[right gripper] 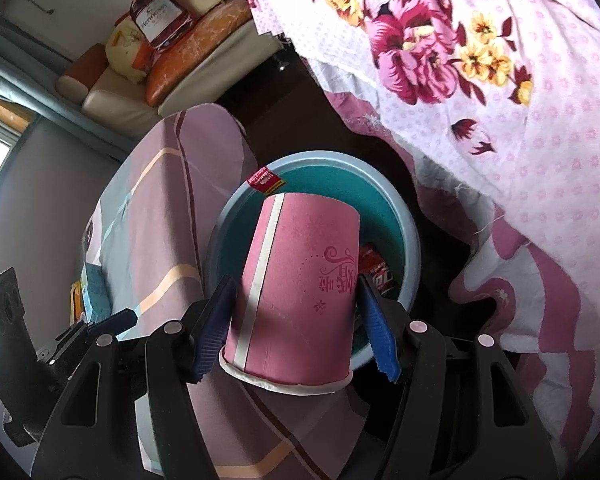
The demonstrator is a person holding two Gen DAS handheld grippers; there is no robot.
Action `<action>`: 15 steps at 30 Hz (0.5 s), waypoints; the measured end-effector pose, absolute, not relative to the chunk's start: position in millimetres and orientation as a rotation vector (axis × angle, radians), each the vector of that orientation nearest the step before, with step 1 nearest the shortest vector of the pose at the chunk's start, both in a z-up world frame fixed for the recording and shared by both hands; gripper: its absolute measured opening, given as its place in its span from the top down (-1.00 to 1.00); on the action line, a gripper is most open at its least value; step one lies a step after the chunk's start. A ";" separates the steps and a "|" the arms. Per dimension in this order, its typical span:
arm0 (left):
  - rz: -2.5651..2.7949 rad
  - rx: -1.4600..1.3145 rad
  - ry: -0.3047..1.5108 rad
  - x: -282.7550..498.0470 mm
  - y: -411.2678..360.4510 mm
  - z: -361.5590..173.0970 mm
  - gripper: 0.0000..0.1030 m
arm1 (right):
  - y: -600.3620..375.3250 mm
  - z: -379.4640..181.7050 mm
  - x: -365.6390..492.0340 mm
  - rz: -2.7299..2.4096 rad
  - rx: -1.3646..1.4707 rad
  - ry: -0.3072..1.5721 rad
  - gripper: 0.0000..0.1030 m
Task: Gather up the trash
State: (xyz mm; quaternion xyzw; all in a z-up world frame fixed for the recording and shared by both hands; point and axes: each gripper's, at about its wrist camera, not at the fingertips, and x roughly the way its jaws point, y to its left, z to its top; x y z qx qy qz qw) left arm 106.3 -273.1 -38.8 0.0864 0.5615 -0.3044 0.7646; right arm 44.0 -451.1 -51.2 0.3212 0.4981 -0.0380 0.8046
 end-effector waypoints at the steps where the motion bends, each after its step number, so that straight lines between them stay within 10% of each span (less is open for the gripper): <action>1: -0.656 0.178 1.224 106.6 -268.4 -38.9 -0.75 | -449.3 -51.1 44.6 -0.079 0.685 1.069 -0.15; 15: -0.585 0.083 1.237 103.1 -202.2 -36.4 -0.79 | -415.7 -46.9 57.0 -0.051 0.626 1.113 -0.16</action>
